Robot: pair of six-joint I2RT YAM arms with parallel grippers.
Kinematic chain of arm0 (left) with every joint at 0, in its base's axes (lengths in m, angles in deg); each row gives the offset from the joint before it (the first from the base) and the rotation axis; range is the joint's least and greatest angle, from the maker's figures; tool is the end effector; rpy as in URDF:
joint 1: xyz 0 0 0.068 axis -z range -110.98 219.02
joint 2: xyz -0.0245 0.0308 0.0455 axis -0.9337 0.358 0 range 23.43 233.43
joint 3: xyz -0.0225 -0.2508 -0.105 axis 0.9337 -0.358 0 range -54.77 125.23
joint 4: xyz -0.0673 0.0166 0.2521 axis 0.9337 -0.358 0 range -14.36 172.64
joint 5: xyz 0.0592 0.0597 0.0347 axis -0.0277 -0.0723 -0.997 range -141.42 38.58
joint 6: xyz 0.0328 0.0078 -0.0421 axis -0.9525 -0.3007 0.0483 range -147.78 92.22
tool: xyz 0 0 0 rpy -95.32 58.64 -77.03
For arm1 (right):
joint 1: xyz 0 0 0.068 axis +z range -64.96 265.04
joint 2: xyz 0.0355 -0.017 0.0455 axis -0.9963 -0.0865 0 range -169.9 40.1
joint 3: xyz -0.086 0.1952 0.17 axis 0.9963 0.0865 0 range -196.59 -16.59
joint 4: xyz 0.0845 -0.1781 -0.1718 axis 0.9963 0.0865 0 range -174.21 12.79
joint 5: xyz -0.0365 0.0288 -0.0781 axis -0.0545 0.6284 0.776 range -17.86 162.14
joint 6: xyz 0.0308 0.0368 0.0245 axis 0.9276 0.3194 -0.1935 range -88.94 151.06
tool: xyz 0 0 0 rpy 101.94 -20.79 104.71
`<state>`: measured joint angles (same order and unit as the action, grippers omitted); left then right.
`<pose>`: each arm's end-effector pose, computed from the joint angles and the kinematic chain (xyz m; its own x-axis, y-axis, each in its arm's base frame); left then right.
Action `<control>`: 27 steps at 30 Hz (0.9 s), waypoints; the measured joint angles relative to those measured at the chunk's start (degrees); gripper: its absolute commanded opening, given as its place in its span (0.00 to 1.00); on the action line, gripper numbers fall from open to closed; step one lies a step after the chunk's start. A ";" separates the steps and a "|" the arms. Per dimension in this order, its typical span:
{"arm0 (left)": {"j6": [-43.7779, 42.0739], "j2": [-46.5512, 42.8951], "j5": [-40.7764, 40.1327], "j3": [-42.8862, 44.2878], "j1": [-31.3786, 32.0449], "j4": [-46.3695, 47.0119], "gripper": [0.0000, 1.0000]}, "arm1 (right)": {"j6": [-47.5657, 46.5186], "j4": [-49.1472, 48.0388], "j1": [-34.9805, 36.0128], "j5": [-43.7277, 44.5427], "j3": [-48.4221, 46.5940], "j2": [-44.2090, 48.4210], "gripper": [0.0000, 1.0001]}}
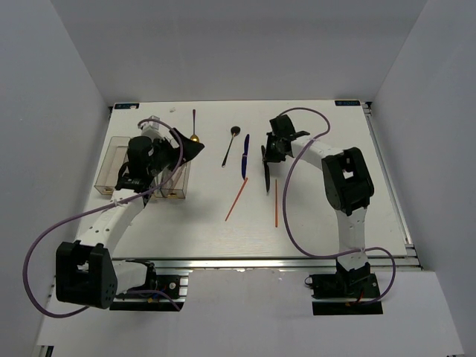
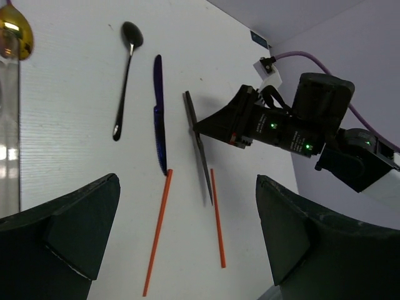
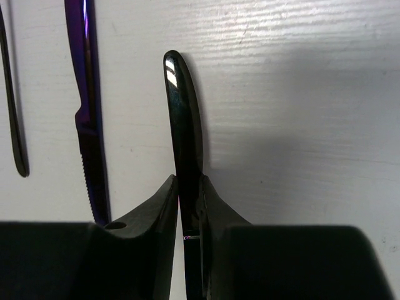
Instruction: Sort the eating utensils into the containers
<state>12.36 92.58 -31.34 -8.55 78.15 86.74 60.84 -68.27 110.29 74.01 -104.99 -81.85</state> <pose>0.2713 -0.0560 0.2853 -0.5465 -0.5254 -0.6522 0.1538 0.7025 -0.6948 0.4240 0.1987 0.1688 -0.7991 0.1719 -0.5761 -0.0120 0.9535 0.3012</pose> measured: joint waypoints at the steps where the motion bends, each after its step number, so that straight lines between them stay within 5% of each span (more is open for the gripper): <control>1: 1.09 0.09 0.42 -0.92 0.28 1.64 0.98 | 0.00 0.04 0.00 -0.35 0.44 0.42 0.00; 27: 7.32 3.78 1.70 -3.67 4.90 9.75 0.98 | -0.39 -0.02 0.37 -3.39 2.69 2.23 0.00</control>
<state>19.69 96.36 -29.64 -12.23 83.05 96.49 60.45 -68.29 110.67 70.62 -102.30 -79.63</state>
